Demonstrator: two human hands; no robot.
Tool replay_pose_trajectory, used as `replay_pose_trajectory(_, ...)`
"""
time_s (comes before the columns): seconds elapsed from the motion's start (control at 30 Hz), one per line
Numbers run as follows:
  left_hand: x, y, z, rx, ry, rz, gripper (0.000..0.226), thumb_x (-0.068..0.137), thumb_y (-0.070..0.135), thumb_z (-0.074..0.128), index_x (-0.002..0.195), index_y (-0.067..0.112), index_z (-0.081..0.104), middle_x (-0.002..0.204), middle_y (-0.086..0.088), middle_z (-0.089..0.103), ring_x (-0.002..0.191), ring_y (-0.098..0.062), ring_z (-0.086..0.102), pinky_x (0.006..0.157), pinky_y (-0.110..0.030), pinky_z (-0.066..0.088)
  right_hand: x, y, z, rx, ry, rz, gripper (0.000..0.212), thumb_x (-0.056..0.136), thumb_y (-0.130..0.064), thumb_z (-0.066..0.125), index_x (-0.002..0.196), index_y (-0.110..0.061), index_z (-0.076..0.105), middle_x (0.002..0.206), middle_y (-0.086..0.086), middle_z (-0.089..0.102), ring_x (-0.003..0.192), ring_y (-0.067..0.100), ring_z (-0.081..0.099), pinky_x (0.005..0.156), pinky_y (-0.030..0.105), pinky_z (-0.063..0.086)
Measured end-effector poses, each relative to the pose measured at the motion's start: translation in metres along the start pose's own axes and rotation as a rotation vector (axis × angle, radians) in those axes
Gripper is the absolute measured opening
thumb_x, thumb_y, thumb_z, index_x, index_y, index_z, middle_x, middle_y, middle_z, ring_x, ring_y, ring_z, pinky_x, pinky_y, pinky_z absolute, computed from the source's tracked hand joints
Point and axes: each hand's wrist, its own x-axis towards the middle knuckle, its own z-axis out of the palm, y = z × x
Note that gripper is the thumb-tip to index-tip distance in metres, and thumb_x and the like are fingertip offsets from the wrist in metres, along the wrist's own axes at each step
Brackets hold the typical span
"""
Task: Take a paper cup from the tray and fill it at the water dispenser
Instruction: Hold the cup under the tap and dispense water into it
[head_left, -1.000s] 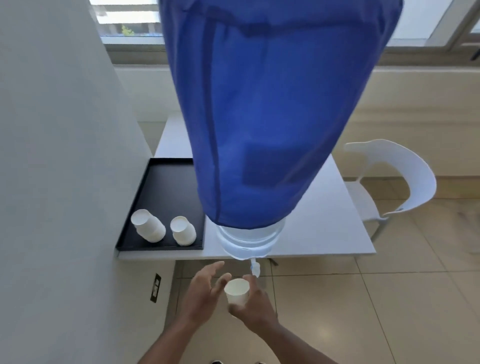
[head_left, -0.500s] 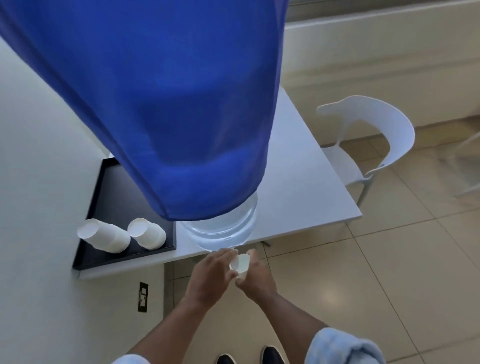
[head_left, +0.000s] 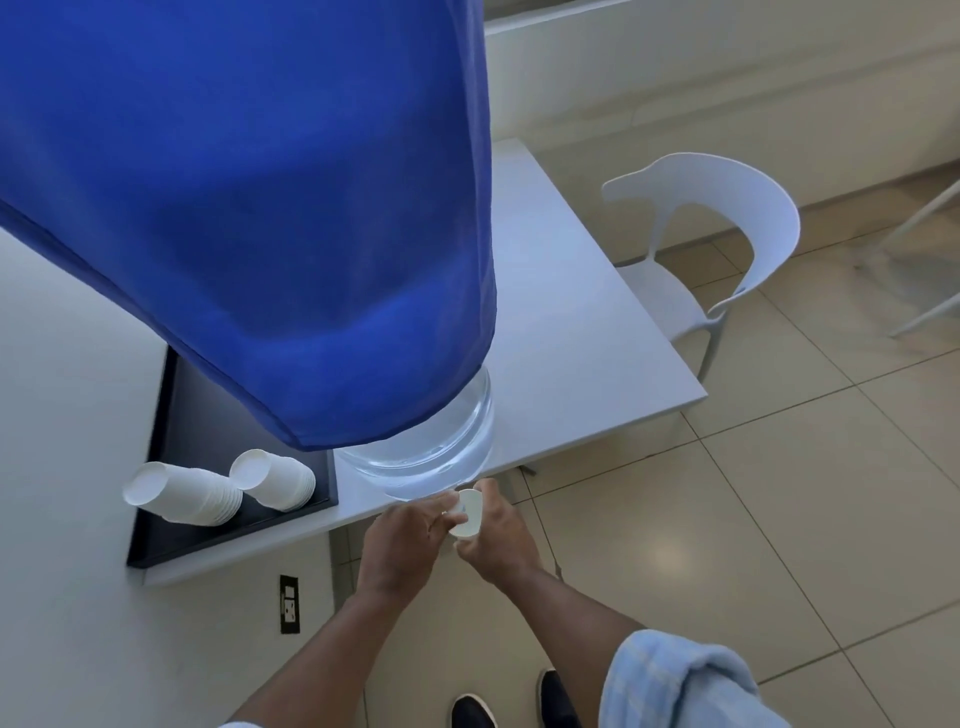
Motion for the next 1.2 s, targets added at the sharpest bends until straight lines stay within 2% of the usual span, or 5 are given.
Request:
replay_pose_trajectory(0.1, 0.007, 0.001, -0.003, -0.165, 0.0, -0.107, 0.011, 0.096, 0.044, 0.071, 0.092, 0.04, 0.081, 0.09, 0.021, 0.083, 0.064, -0.004, 0.072, 0.074, -0.042, 0.063, 0.0, -0.001, 0.001, -0.021, 0.007, -0.022, 0.057, 0.078, -0.023, 0.08, 0.121, -0.03, 0.044, 0.111, -0.007, 0.067, 0.085, 0.014, 0.058, 0.065, 0.031, 0.051)
replay_pose_trajectory(0.27, 0.008, -0.001, -0.002, -0.158, -0.032, -0.097, 0.012, 0.097, 0.041, 0.071, 0.097, 0.037, 0.082, 0.088, 0.017, 0.083, 0.055, -0.007, 0.065, 0.072, -0.041, 0.063, 0.001, 0.0, 0.007, -0.043, 0.014, -0.051, 0.061, 0.077, -0.022, 0.08, 0.124, -0.03, 0.044, 0.116, -0.008, 0.067, 0.098, 0.02, 0.067, 0.068, 0.034, 0.055)
replay_pose_trajectory(0.53, 0.009, 0.001, -0.006, -0.12, -0.019, -0.034, 0.014, 0.098, 0.035, 0.072, 0.104, 0.03, 0.083, 0.089, 0.012, 0.083, 0.081, -0.012, 0.073, 0.076, -0.036, 0.06, 0.003, 0.0, 0.011, -0.017, 0.038, -0.061, 0.054, 0.077, -0.024, 0.081, 0.119, -0.032, 0.048, 0.11, -0.008, 0.068, 0.093, 0.018, 0.068, 0.072, 0.039, 0.061)
replay_pose_trajectory(0.8, 0.013, -0.002, -0.005, -0.075, -0.015, -0.007, 0.009, 0.098, 0.031, 0.072, 0.097, 0.028, 0.081, 0.08, 0.01, 0.08, 0.07, -0.014, 0.068, 0.064, -0.029, 0.051, 0.001, 0.007, 0.013, -0.01, 0.052, -0.052, 0.05, 0.076, -0.022, 0.083, 0.113, -0.027, 0.048, 0.107, -0.003, 0.066, 0.092, 0.019, 0.066, 0.07, 0.04, 0.061)
replay_pose_trajectory(1.2, 0.013, 0.001, -0.004, -0.051, 0.029, 0.02, 0.014, 0.097, 0.03, 0.074, 0.104, 0.023, 0.084, 0.094, 0.009, 0.084, 0.076, -0.008, 0.068, 0.062, -0.008, 0.038, -0.001, 0.008, 0.016, 0.007, 0.085, -0.07, 0.052, 0.078, -0.028, 0.085, 0.115, -0.03, 0.048, 0.107, -0.007, 0.067, 0.091, 0.015, 0.067, 0.069, 0.035, 0.062)
